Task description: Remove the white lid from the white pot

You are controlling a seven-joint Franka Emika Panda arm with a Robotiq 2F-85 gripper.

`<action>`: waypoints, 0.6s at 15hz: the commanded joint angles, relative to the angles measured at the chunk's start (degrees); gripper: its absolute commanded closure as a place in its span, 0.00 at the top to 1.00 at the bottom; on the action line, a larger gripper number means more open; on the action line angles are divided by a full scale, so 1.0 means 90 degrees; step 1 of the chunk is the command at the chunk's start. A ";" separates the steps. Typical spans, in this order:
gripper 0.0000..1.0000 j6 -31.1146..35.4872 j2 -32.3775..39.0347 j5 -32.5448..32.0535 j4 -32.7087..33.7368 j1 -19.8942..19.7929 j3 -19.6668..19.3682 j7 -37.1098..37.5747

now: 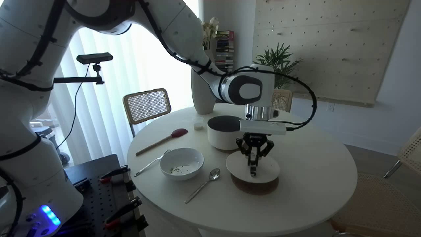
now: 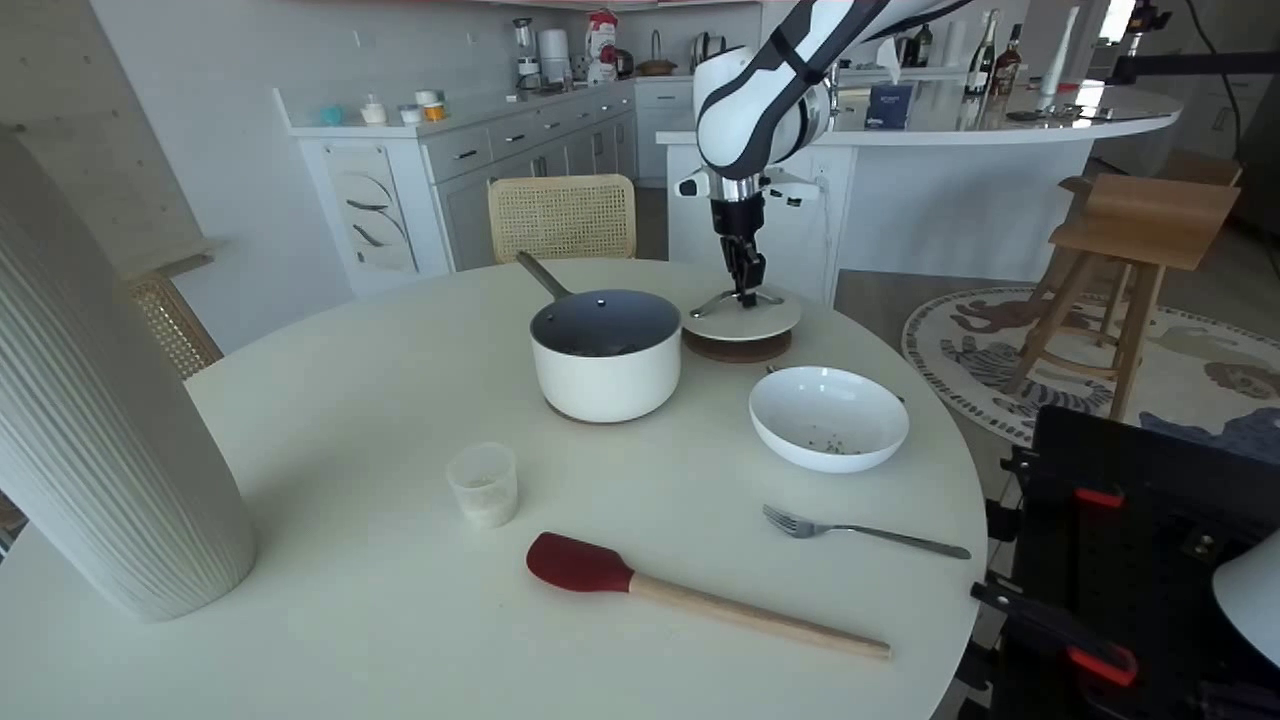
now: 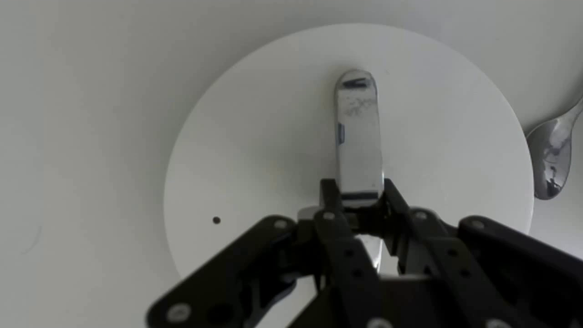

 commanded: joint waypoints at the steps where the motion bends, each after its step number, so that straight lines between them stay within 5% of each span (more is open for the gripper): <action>1: 0.06 -0.0047 0.0043 0.0162 0.0220 -0.0056 0.0060 -0.0148; 9: 0.06 0.0010 0.0265 0.0164 0.0325 -0.0092 0.0063 -0.0131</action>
